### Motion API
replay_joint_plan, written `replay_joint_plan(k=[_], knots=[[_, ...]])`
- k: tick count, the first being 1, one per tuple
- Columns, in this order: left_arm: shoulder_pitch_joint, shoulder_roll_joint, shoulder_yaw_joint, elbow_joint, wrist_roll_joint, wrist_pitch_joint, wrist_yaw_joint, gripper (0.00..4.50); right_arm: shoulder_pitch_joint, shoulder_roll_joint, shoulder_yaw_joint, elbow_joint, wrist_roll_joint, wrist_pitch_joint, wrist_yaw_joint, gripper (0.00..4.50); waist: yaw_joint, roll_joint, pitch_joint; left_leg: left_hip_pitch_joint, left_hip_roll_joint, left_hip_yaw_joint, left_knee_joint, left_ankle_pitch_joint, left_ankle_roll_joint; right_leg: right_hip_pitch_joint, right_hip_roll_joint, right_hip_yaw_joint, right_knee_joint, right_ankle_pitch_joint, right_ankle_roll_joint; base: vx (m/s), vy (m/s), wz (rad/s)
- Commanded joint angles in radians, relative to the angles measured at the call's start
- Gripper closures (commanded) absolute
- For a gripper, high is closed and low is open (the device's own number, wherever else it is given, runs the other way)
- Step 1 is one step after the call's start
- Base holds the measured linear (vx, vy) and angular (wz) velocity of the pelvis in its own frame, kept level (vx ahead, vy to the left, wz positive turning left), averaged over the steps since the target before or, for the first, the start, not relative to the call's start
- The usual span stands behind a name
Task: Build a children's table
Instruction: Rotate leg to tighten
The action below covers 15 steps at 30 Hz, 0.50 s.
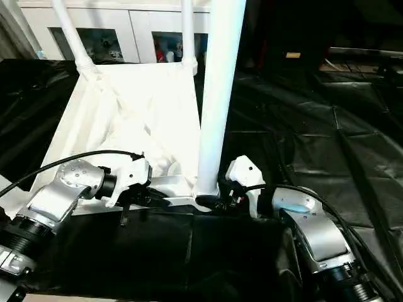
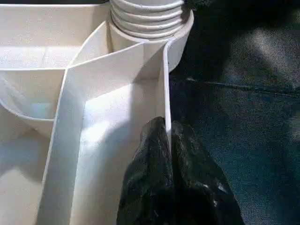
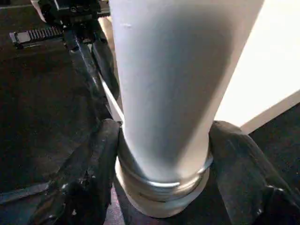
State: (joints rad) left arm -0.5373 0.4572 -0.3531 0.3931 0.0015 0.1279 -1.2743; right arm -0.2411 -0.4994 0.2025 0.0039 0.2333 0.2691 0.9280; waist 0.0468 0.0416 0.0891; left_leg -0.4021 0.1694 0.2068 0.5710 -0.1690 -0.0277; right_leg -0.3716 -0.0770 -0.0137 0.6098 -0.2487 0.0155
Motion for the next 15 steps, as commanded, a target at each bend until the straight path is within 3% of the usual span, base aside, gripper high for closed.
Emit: replay_joint_plan(k=[1, 5, 9, 12, 13, 14, 15], knots=[[0.013, 0.020, -0.046, 0.036, 0.041, 0.017, -0.014, 4.50, 0.008, 0.004, 0.007, -0.001, 0.001, -0.003, 0.011, 1.92, -0.001, -0.007, -0.036, 0.034, 0.071, -0.035, -0.080, -0.237, 0.050, 0.010, -0.070, 0.036, -0.078, -0.064, -0.259, 0.000, 0.000, 0.00], [0.005, -0.002, -0.037, 0.060, 0.052, 0.033, 0.036, 4.50, 0.012, 0.058, -0.016, 0.040, -0.027, 0.000, -0.104, 1.92, -0.002, -0.006, -0.034, 0.036, 0.070, -0.034, -0.082, -0.236, 0.049, 0.006, -0.070, 0.036, -0.080, -0.078, -0.258, 0.000, 0.000, 0.00], [-0.009, -0.055, -0.026, 0.078, 0.053, 0.067, 0.105, 4.50, 0.017, 0.141, -0.052, 0.069, -0.018, 0.031, -0.222, 1.93, -0.011, -0.011, -0.025, 0.033, 0.070, -0.038, -0.090, -0.292, 0.014, 0.002, -0.073, 0.038, -0.090, -0.199, -0.238, 0.000, 0.000, 0.00], [-0.013, -0.072, -0.025, 0.082, 0.054, 0.077, 0.126, 4.50, 0.021, 0.163, -0.058, 0.072, -0.013, 0.038, -0.246, 1.93, -0.012, -0.009, -0.025, 0.038, 0.071, -0.040, -0.094, -0.315, -0.002, -0.003, -0.071, 0.039, -0.093, -0.232, -0.219, 0.000, 0.000, 0.00], [-0.025, -0.110, -0.024, 0.096, 0.057, 0.098, 0.167, 4.50, 0.023, 0.209, -0.058, 0.082, -0.025, 0.052, -0.309, 1.94, -0.018, -0.009, -0.017, 0.034, 0.070, -0.037, -0.096, -0.323, -0.004, -0.011, -0.069, 0.043, -0.094, -0.223, -0.215, 0.000, 0.000, 0.00], [-0.025, -0.110, -0.024, 0.096, 0.057, 0.098, 0.167, 4.50, 0.023, 0.209, -0.058, 0.082, -0.025, 0.052, -0.309, 1.96, -0.015, -0.010, -0.018, 0.036, 0.068, -0.040, -0.095, -0.332, -0.012, -0.010, -0.072, 0.042, -0.098, -0.237, -0.209, 0.000, 0.000, 0.00], [-0.052, -0.175, -0.029, 0.137, 0.073, 0.125, 0.243, 4.50, 0.011, 0.293, -0.047, 0.122, -0.076, 0.067, -0.445, 1.99, -0.018, -0.009, -0.011, 0.034, 0.068, -0.038, -0.098, -0.333, -0.016, -0.017, -0.069, 0.044, -0.096, -0.235, -0.204, 0.000, 0.000, 0.00]])
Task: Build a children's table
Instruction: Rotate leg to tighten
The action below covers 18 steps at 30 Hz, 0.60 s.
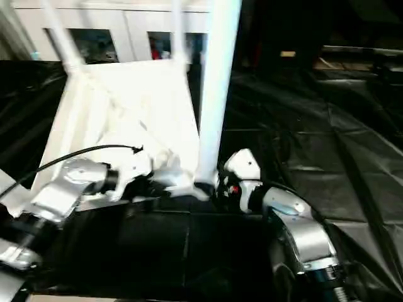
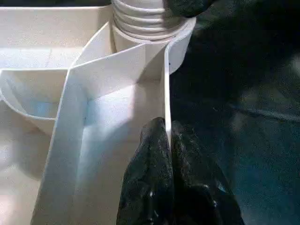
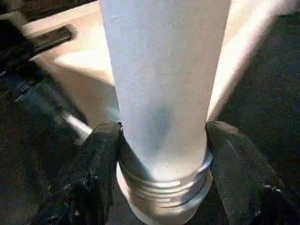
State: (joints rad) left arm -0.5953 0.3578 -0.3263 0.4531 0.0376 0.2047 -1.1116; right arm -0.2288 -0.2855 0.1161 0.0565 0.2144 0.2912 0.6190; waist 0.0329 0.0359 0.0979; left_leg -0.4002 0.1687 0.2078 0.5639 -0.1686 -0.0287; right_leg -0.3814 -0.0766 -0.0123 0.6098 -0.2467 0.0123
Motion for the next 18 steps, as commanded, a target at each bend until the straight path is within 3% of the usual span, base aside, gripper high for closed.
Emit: replay_joint_plan(k=[1, 4, 5, 8, 10, 12, 13, 16, 18], knots=[[0.006, -0.076, -0.055, 0.077, 0.037, 0.048, 0.080, 4.50, -0.002, 0.080, 0.039, 0.069, -0.057, 0.045, -0.136, 1.99, -0.004, -0.006, -0.020, 0.036, 0.068, -0.038, -0.092, -0.336, -0.023, -0.009, -0.068, 0.042, -0.099, -0.248, -0.197, 0.000, 0.000, 0.00], [-0.022, -0.126, -0.053, 0.114, 0.046, 0.076, 0.145, 4.50, -0.037, 0.157, 0.029, 0.130, -0.095, 0.064, -0.273, 2.01, -0.006, -0.009, -0.006, 0.037, 0.063, -0.045, -0.097, -0.383, -0.043, -0.014, -0.074, 0.044, -0.109, -0.367, -0.159, 0.000, 0.000, 0.00], [-0.045, -0.157, -0.049, 0.136, 0.047, 0.101, 0.183, 4.50, -0.079, 0.225, -0.006, 0.185, -0.100, 0.085, -0.388, 2.01, -0.007, -0.008, -0.001, 0.039, 0.062, -0.048, -0.100, -0.403, -0.048, -0.017, -0.076, 0.046, -0.115, -0.418, -0.141, 0.000, 0.000, 0.00], [-0.067, -0.177, -0.048, 0.153, 0.056, 0.104, 0.200, 4.50, -0.118, 0.272, -0.025, 0.227, -0.104, 0.100, -0.458, 2.01, -0.010, -0.008, 0.006, 0.039, 0.064, -0.058, -0.109, -0.436, -0.065, -0.020, -0.077, 0.045, -0.120, -0.473, -0.102, 0.000, 0.000, 0.00], [-0.071, -0.179, -0.048, 0.152, 0.056, 0.104, 0.196, 4.50, -0.124, 0.273, -0.014, 0.230, -0.112, 0.101, -0.453, 2.01, -0.011, -0.005, 0.003, 0.041, 0.065, -0.057, -0.113, -0.422, -0.071, -0.015, -0.072, 0.043, -0.118, -0.411, -0.097, 0.000, 0.000, 0.00], [-0.072, -0.171, -0.055, 0.135, 0.066, 0.097, 0.180, 4.50, -0.118, 0.266, 0.007, 0.202, -0.117, 0.096, -0.411, 2.01, -0.009, -0.004, -0.002, 0.039, 0.065, -0.052, -0.114, -0.358, -0.059, -0.007, -0.067, 0.041, -0.111, -0.267, -0.110, 0.000, 0.000, 0.00], [-0.072, -0.171, -0.055, 0.135, 0.066, 0.097, 0.180, 4.50, -0.118, 0.266, 0.007, 0.202, -0.117, 0.096, -0.411, 1.66, -0.008, -0.003, -0.002, 0.039, 0.066, -0.049, -0.113, -0.337, -0.049, -0.006, -0.064, 0.041, -0.108, -0.194, -0.123, 0.000, 0.000, 0.00], [-0.055, -0.127, -0.066, 0.073, 0.072, 0.094, 0.133, 4.50, -0.081, 0.221, 0.003, 0.064, -0.076, 0.113, -0.316, 1.29, -0.004, -0.002, -0.015, 0.041, 0.067, -0.041, -0.105, -0.295, -0.022, 0.004, -0.063, 0.040, -0.105, -0.110, -0.151, 0.000, 0.000, 0.00], [-0.050, -0.117, -0.068, 0.062, 0.071, 0.092, 0.128, 4.50, -0.075, 0.202, 0.004, 0.037, -0.076, 0.118, -0.305, 1.10, -0.001, -0.002, -0.027, 0.035, 0.063, -0.038, -0.089, -0.130, 0.030, 0.019, -0.059, 0.034, -0.082, 0.146, -0.186, 0.036, -0.006, 0.00]])
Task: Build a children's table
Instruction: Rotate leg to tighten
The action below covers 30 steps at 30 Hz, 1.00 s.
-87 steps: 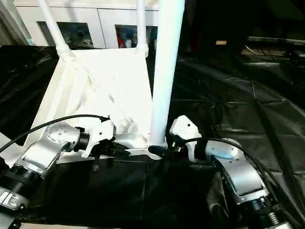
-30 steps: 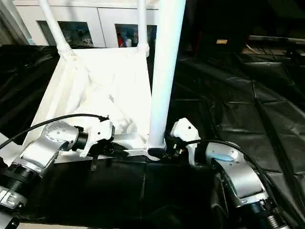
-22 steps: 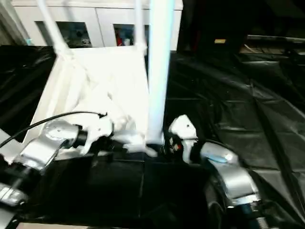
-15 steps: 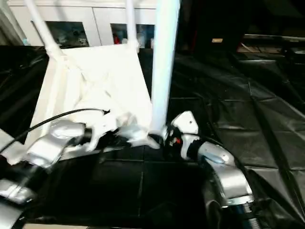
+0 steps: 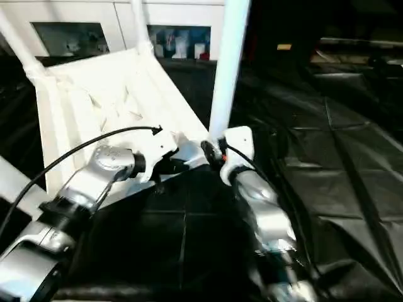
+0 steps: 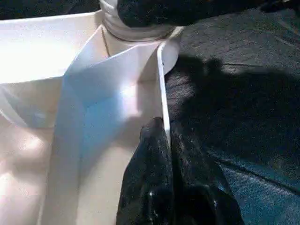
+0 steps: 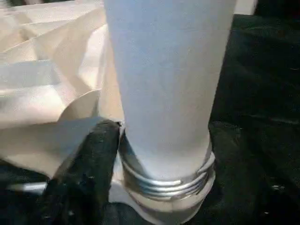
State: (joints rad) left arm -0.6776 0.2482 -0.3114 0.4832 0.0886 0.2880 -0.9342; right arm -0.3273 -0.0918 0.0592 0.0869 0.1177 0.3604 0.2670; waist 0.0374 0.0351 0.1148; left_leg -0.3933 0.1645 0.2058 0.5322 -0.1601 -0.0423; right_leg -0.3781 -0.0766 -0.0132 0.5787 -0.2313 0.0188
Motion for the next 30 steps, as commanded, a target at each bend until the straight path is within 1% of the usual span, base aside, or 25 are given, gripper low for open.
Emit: replay_joint_plan(k=[1, 2, 3, 4, 5, 6, 7, 8, 9, 10, 11, 12, 13, 14, 16, 18, 21, 22, 23, 24, 25, 27, 29, 30], knots=[[0.047, 0.014, -0.086, 0.009, 0.017, 0.002, -0.065, 4.50, 0.042, -0.043, 0.063, -0.060, 0.050, 0.074, 0.104, 0.97, -0.005, -0.010, -0.056, 0.027, 0.065, -0.033, -0.050, -0.099, 0.062, 0.023, -0.059, 0.033, -0.043, 0.202, -0.202, 0.061, -0.015, -0.01], [0.053, 0.024, -0.088, 0.001, 0.015, -0.003, -0.075, 4.50, 0.050, -0.070, 0.063, -0.095, 0.072, 0.089, 0.139, 0.89, 0.000, -0.010, -0.057, 0.022, 0.063, -0.031, -0.044, -0.053, 0.100, 0.027, -0.058, 0.031, -0.035, 0.299, -0.212, 0.061, -0.015, -0.01], [0.063, 0.038, -0.090, -0.015, 0.011, -0.006, -0.091, 4.50, 0.061, -0.110, 0.064, -0.134, 0.093, 0.102, 0.185, 0.89, 0.001, -0.011, -0.060, 0.022, 0.064, -0.031, -0.042, -0.044, 0.114, 0.029, -0.060, 0.030, -0.032, 0.328, -0.218, 0.000, 0.000, 0.00], [0.074, 0.053, -0.092, -0.034, 0.005, -0.016, -0.114, 4.50, 0.074, -0.153, 0.066, -0.171, 0.114, 0.109, 0.238, 0.84, 0.006, -0.013, -0.063, 0.022, 0.066, -0.032, -0.038, -0.033, 0.135, 0.036, -0.058, 0.029, -0.029, 0.367, -0.218, 0.000, 0.000, 0.00], [0.085, 0.065, -0.090, -0.054, -0.005, -0.006, -0.132, 4.50, 0.088, -0.199, 0.070, -0.198, 0.122, 0.100, 0.290, 0.84, 0.007, -0.011, -0.064, 0.019, 0.068, -0.032, -0.036, -0.034, 0.150, 0.033, -0.061, 0.027, -0.024, 0.380, -0.224, 0.000, 0.000, 0.00], [0.092, 0.072, -0.087, -0.068, -0.013, 0.003, -0.144, 4.50, 0.098, -0.232, 0.073, -0.217, 0.127, 0.092, 0.327, 0.84, 0.006, -0.014, -0.065, 0.018, 0.067, -0.031, -0.034, -0.033, 0.157, 0.034, -0.059, 0.026, -0.023, 0.379, -0.225, 0.000, 0.000, 0.00], [0.108, 0.094, -0.087, -0.094, -0.027, -0.027, -0.184, 4.50, 0.119, -0.300, 0.070, -0.241, 0.142, 0.080, 0.410, 0.84, 0.010, -0.020, -0.068, 0.020, 0.068, -0.032, -0.033, -0.040, 0.162, 0.038, -0.059, 0.024, -0.026, 0.353, -0.228, 0.000, 0.000, 0.00], [0.116, 0.104, -0.086, -0.111, -0.035, -0.019, -0.200, 4.50, 0.128, -0.327, 0.066, -0.248, 0.148, 0.072, 0.445, 0.84, 0.011, -0.018, -0.066, 0.018, 0.069, -0.032, -0.033, -0.051, 0.168, 0.037, -0.064, 0.025, -0.025, 0.319, -0.237, 0.000, 0.000, 0.00], [0.125, 0.116, -0.085, -0.126, -0.043, -0.030, -0.220, 4.50, 0.135, -0.352, 0.063, -0.250, 0.153, 0.066, 0.477, 0.84, 0.009, -0.019, -0.066, 0.017, 0.068, -0.030, -0.031, -0.057, 0.172, 0.036, -0.064, 0.025, -0.026, 0.299, -0.242, 0.000, 0.000, 0.00], [0.133, 0.125, -0.083, -0.139, -0.055, -0.039, -0.242, 4.50, 0.137, -0.370, 0.060, -0.246, 0.157, 0.059, 0.506, 0.84, 0.010, -0.016, -0.066, 0.020, 0.071, -0.030, -0.032, -0.068, 0.174, 0.032, -0.065, 0.025, -0.029, 0.247, -0.252, 0.000, 0.000, 0.00], [0.140, 0.135, -0.081, -0.154, -0.061, -0.028, -0.252, 4.50, 0.139, -0.387, 0.057, -0.239, 0.160, 0.048, 0.535, 0.84, 0.011, -0.016, -0.067, 0.021, 0.073, -0.030, -0.032, -0.073, 0.172, 0.031, -0.065, 0.025, -0.029, 0.208, -0.267, 0.000, 0.000, 0.00], [0.146, 0.144, -0.080, -0.167, -0.065, -0.035, -0.264, 4.50, 0.136, -0.396, 0.054, -0.231, 0.159, 0.043, 0.556, 0.84, 0.011, -0.017, -0.068, 0.022, 0.073, -0.029, -0.030, -0.074, 0.172, 0.031, -0.064, 0.026, -0.029, 0.181, -0.279, 0.000, 0.000, 0.00], [0.152, 0.152, -0.076, -0.184, -0.073, -0.030, -0.273, 4.50, 0.129, -0.409, 0.056, -0.220, 0.155, 0.036, 0.582, 0.84, 0.011, -0.017, -0.067, 0.021, 0.074, -0.029, -0.030, -0.074, 0.171, 0.030, -0.065, 0.027, -0.029, 0.166, -0.284, 0.000, 0.000, 0.00], [0.153, 0.154, -0.074, -0.189, -0.079, -0.026, -0.276, 4.50, 0.125, -0.414, 0.059, -0.216, 0.154, 0.034, 0.590, 0.84, 0.012, -0.015, -0.068, 0.022, 0.075, -0.030, -0.029, -0.074, 0.168, 0.029, -0.066, 0.027, -0.028, 0.144, -0.292, 0.000, 0.000, 0.00], [0.155, 0.159, -0.072, -0.196, -0.082, -0.040, -0.280, 4.50, 0.113, -0.421, 0.066, -0.204, 0.157, 0.031, 0.597, 0.84, 0.013, -0.016, -0.067, 0.023, 0.074, -0.028, -0.026, -0.079, 0.164, 0.026, -0.065, 0.028, -0.028, 0.118, -0.300, 0.000, 0.000, 0.00], [0.155, 0.168, -0.069, -0.202, -0.084, -0.046, -0.286, 4.50, 0.093, -0.423, 0.083, -0.181, 0.157, 0.021, 0.602, 0.84, 0.015, -0.016, -0.067, 0.024, 0.074, -0.028, -0.026, -0.091, 0.154, 0.026, -0.066, 0.028, -0.029, 0.083, -0.303, 0.000, 0.000, 0.00], [0.156, 0.170, -0.069, -0.211, -0.086, -0.041, -0.290, 4.50, 0.083, -0.418, 0.091, -0.163, 0.148, 0.013, 0.601, 0.84, 0.019, -0.015, -0.066, 0.024, 0.073, -0.027, -0.023, -0.101, 0.143, 0.023, -0.066, 0.031, -0.029, 0.061, -0.299, 0.000, 0.000, 0.00], [0.157, 0.171, -0.069, -0.216, -0.087, -0.036, -0.292, 4.50, 0.083, -0.420, 0.098, -0.157, 0.143, 0.004, 0.611, 0.84, 0.020, -0.013, -0.067, 0.024, 0.072, -0.027, -0.023, -0.103, 0.137, 0.024, -0.066, 0.031, -0.027, 0.058, -0.298, 0.000, 0.000, 0.00], [0.158, 0.172, -0.069, -0.219, -0.087, -0.035, -0.293, 4.50, 0.082, -0.421, 0.101, -0.155, 0.141, 0.001, 0.616, 0.84, 0.020, -0.014, -0.069, 0.024, 0.071, -0.027, -0.021, -0.099, 0.136, 0.024, -0.066, 0.030, -0.026, 0.067, -0.299, 0.000, 0.000, 0.00], [0.158, 0.173, -0.069, -0.217, -0.087, -0.036, -0.295, 4.50, 0.082, -0.419, 0.108, -0.151, 0.136, -0.004, 0.621, 0.84, 0.020, -0.015, -0.069, 0.023, 0.070, -0.028, -0.021, -0.098, 0.138, 0.025, -0.065, 0.030, -0.025, 0.072, -0.300, 0.000, 0.000, 0.00], [0.158, 0.174, -0.069, -0.215, -0.086, -0.037, -0.296, 4.50, 0.083, -0.418, 0.113, -0.148, 0.132, -0.007, 0.626, 0.84, 0.020, -0.016, -0.070, 0.021, 0.069, -0.027, -0.018, -0.086, 0.145, 0.026, -0.065, 0.030, -0.022, 0.097, -0.300, 0.000, 0.000, 0.00], [0.157, 0.174, -0.069, -0.212, -0.086, -0.037, -0.297, 4.50, 0.083, -0.414, 0.120, -0.138, 0.119, -0.016, 0.638, 0.84, 0.021, -0.015, -0.071, 0.021, 0.068, -0.027, -0.016, -0.077, 0.150, 0.026, -0.064, 0.030, -0.020, 0.112, -0.299, 0.000, 0.000, 0.00], [0.156, 0.175, -0.070, -0.211, -0.087, -0.036, -0.297, 4.50, 0.081, -0.415, 0.123, -0.132, 0.120, -0.019, 0.642, 0.84, 0.020, -0.017, -0.071, 0.019, 0.067, -0.028, -0.013, -0.069, 0.159, 0.027, -0.066, 0.030, -0.018, 0.126, -0.302, 0.000, 0.000, 0.00], [0.155, 0.177, -0.071, -0.211, -0.088, -0.036, -0.297, 4.50, 0.079, -0.416, 0.125, -0.127, 0.122, -0.021, 0.642, 1.14, 0.020, -0.017, -0.070, 0.018, 0.067, -0.028, -0.013, -0.069, 0.161, 0.027, -0.065, 0.030, -0.018, 0.126, -0.302, 0.000, 0.000, 0.00]])
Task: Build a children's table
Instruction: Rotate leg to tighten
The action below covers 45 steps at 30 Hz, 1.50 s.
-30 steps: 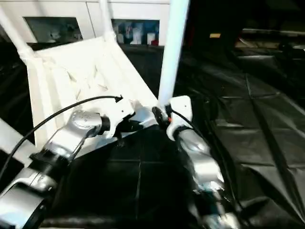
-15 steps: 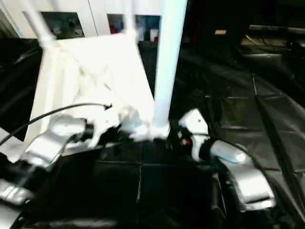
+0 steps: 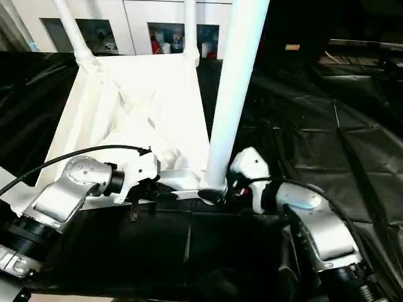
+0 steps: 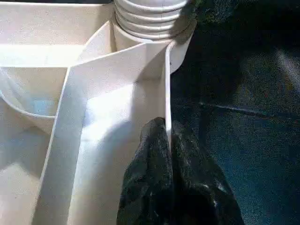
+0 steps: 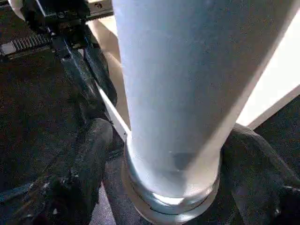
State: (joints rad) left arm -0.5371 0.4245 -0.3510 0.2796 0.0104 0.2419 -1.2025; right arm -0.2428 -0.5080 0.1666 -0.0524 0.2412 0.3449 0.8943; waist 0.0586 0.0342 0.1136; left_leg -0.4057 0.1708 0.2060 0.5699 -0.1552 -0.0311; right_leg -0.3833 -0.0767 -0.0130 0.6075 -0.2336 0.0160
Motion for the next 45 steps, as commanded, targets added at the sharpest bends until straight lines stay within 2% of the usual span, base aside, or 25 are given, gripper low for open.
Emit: replay_joint_plan(k=[1, 3, 5, 10, 18, 22, 24, 25, 27, 28, 29, 31, 33, 34, 37, 38, 39, 40, 41, 43, 45], knots=[[0.013, 0.001, -0.031, -0.006, -0.011, 0.010, -0.030, 4.50, -0.009, 0.000, 0.018, 0.017, 0.004, -0.005, 0.015, 1.14, -0.001, -0.016, -0.069, 0.031, 0.061, -0.029, -0.051, -0.071, 0.152, 0.033, -0.064, 0.029, -0.046, 0.128, -0.301, 0.000, 0.000, 0.00], [0.012, 0.003, -0.031, -0.006, -0.012, 0.011, -0.030, 4.50, -0.013, 0.001, 0.015, 0.023, 0.011, -0.004, 0.015, 1.14, -0.001, -0.015, -0.068, 0.032, 0.061, -0.028, -0.050, -0.077, 0.152, 0.031, -0.063, 0.029, -0.047, 0.117, -0.304, 0.000, 0.000, 0.00], [0.013, 0.004, -0.030, -0.007, -0.013, 0.013, -0.031, 4.50, -0.014, 0.001, 0.012, 0.024, 0.015, -0.005, 0.020, 1.50, -0.001, -0.015, -0.067, 0.033, 0.061, -0.028, -0.051, -0.085, 0.149, 0.031, -0.063, 0.029, -0.047, 0.099, -0.303, 0.000, 0.000, 0.00], [0.015, 0.005, -0.029, -0.006, -0.013, 0.015, -0.031, 4.50, -0.008, 0.003, 0.013, 0.025, 0.012, -0.011, 0.033, 1.84, -0.002, -0.017, -0.065, 0.032, 0.061, -0.029, -0.051, -0.085, 0.149, 0.031, -0.062, 0.029, -0.047, 0.094, -0.302, 0.000, 0.000, 0.00], [0.014, 0.001, -0.024, 0.008, -0.017, 0.024, -0.020, 4.50, 0.012, 0.015, 0.030, 0.035, 0.004, -0.018, 0.031, 1.93, -0.003, -0.015, -0.058, 0.033, 0.062, -0.029, -0.054, -0.101, 0.146, 0.028, -0.063, 0.029, -0.050, 0.075, -0.300, 0.000, 0.000, 0.00], [0.007, -0.025, -0.009, 0.032, -0.012, 0.043, 0.030, 4.50, 0.026, 0.066, 0.002, 0.040, 0.004, 0.009, -0.059, 1.94, -0.006, -0.014, -0.050, 0.034, 0.062, -0.030, -0.059, -0.130, 0.131, 0.024, -0.063, 0.030, -0.057, 0.036, -0.296, 0.000, 0.000, 0.00], [0.002, -0.034, -0.006, 0.042, -0.009, 0.048, 0.047, 4.50, 0.027, 0.083, -0.006, 0.046, -0.001, 0.014, -0.091, 1.94, -0.008, -0.014, -0.047, 0.036, 0.062, -0.030, -0.064, -0.167, 0.110, 0.020, -0.063, 0.030, -0.064, -0.024, -0.291, 0.000, 0.000, 0.00], [-0.012, -0.059, 0.000, 0.069, 0.002, 0.060, 0.090, 4.50, 0.027, 0.141, -0.031, 0.066, -0.013, 0.040, -0.195, 1.94, -0.011, -0.010, -0.043, 0.037, 0.062, -0.031, -0.068, -0.191, 0.094, 0.018, -0.063, 0.031, -0.068, -0.070, -0.284, 0.000, 0.000, 0.00], [-0.029, -0.089, 0.003, 0.099, 0.011, 0.076, 0.132, 4.50, 0.025, 0.207, -0.056, 0.083, -0.023, 0.065, -0.302, 1.94, -0.016, -0.011, -0.038, 0.039, 0.060, -0.032, -0.076, -0.253, 0.053, 0.012, -0.063, 0.032, -0.078, -0.172, -0.270, 0.000, 0.000, 0.00], [-0.043, -0.112, 0.002, 0.120, 0.017, 0.090, 0.158, 4.50, 0.022, 0.260, -0.070, 0.093, -0.028, 0.084, -0.375, 1.94, -0.023, -0.011, -0.036, 0.037, 0.058, -0.036, -0.082, -0.297, 0.017, 0.011, -0.069, 0.033, -0.085, -0.261, -0.240, 0.000, 0.000, 0.00], [-0.044, -0.114, 0.002, 0.122, 0.017, 0.092, 0.161, 4.50, 0.022, 0.265, -0.072, 0.093, -0.028, 0.086, -0.382, 1.98, -0.023, -0.011, -0.036, 0.037, 0.058, -0.036, -0.082, -0.297, 0.017, 0.011, -0.069, 0.033, -0.085, -0.261, -0.240, 0.000, 0.000, 0.00], [-0.066, -0.149, -0.003, 0.155, 0.028, 0.116, 0.200, 4.50, 0.005, 0.343, -0.091, 0.123, -0.052, 0.125, -0.509, 2.05, -0.027, -0.007, -0.031, 0.043, 0.057, -0.039, -0.088, -0.342, -0.013, 0.001, -0.067, 0.036, -0.095, -0.332, -0.204, 0.000, 0.000, 0.00], [-0.090, -0.184, -0.001, 0.190, 0.040, 0.133, 0.252, 4.50, -0.019, 0.405, -0.108, 0.162, -0.075, 0.148, -0.613, 2.07, -0.032, -0.006, -0.028, 0.042, 0.054, -0.043, -0.094, -0.373, -0.041, -0.003, -0.069, 0.037, -0.098, -0.381, -0.176, 0.000, 0.000, 0.00], [-0.101, -0.199, 0.002, 0.205, 0.043, 0.142, 0.270, 4.50, -0.033, 0.428, -0.111, 0.182, -0.086, 0.154, -0.652, 2.09, -0.030, -0.003, -0.026, 0.043, 0.055, -0.045, -0.095, -0.386, -0.046, -0.003, -0.070, 0.037, -0.100, -0.400, -0.167, 0.000, 0.000, 0.00], [-0.135, -0.240, 0.013, 0.259, 0.055, 0.154, 0.339, 4.50, -0.085, 0.489, -0.119, 0.256, -0.125, 0.160, -0.766, 2.09, -0.032, -0.003, -0.026, 0.049, 0.052, -0.046, -0.095, -0.415, -0.064, -0.012, -0.071, 0.041, -0.110, -0.438, -0.142, 0.000, 0.000, 0.00], [-0.146, -0.247, 0.012, 0.277, 0.061, 0.145, 0.349, 4.50, -0.100, 0.501, -0.104, 0.270, -0.134, 0.154, -0.769, 2.09, -0.030, -0.002, -0.027, 0.048, 0.052, -0.047, -0.098, -0.408, -0.061, -0.009, -0.070, 0.040, -0.110, -0.423, -0.132, 0.000, 0.000, 0.00], [-0.149, -0.247, 0.012, 0.280, 0.062, 0.141, 0.345, 4.50, -0.102, 0.499, -0.089, 0.269, -0.143, 0.144, -0.757, 2.09, -0.029, -0.002, -0.030, 0.047, 0.053, -0.046, -0.100, -0.386, -0.055, -0.007, -0.066, 0.040, -0.107, -0.372, -0.129, 0.000, 0.000, 0.00], [-0.150, -0.247, 0.012, 0.281, 0.063, 0.138, 0.342, 4.50, -0.102, 0.497, -0.079, 0.266, -0.151, 0.137, -0.749, 1.56, -0.028, -0.002, -0.031, 0.046, 0.054, -0.045, -0.101, -0.373, -0.052, -0.005, -0.064, 0.040, -0.105, -0.337, -0.132, 0.000, 0.000, 0.00], [-0.148, -0.240, 0.009, 0.274, 0.065, 0.129, 0.333, 4.50, -0.096, 0.487, -0.066, 0.249, -0.155, 0.119, -0.724, 1.42, -0.027, 0.000, -0.034, 0.045, 0.056, -0.042, -0.101, -0.346, -0.043, -0.001, -0.061, 0.039, -0.100, -0.264, -0.143, 0.000, 0.000, 0.00], [-0.146, -0.231, 0.005, 0.267, 0.068, 0.123, 0.323, 4.50, -0.088, 0.478, -0.062, 0.228, -0.152, 0.102, -0.703, 1.36, -0.028, -0.001, -0.035, 0.040, 0.055, -0.040, -0.100, -0.307, -0.028, 0.005, -0.059, 0.036, -0.094, -0.188, -0.162, 0.000, 0.000, 0.00], [-0.145, -0.224, 0.005, 0.262, 0.070, 0.120, 0.317, 4.50, -0.085, 0.470, -0.063, 0.206, -0.154, 0.096, -0.699, 1.14, -0.025, -0.003, -0.038, 0.041, 0.055, -0.036, -0.096, -0.298, -0.013, 0.006, -0.063, 0.038, -0.097, -0.187, -0.174, 0.000, 0.000, 0.00]])
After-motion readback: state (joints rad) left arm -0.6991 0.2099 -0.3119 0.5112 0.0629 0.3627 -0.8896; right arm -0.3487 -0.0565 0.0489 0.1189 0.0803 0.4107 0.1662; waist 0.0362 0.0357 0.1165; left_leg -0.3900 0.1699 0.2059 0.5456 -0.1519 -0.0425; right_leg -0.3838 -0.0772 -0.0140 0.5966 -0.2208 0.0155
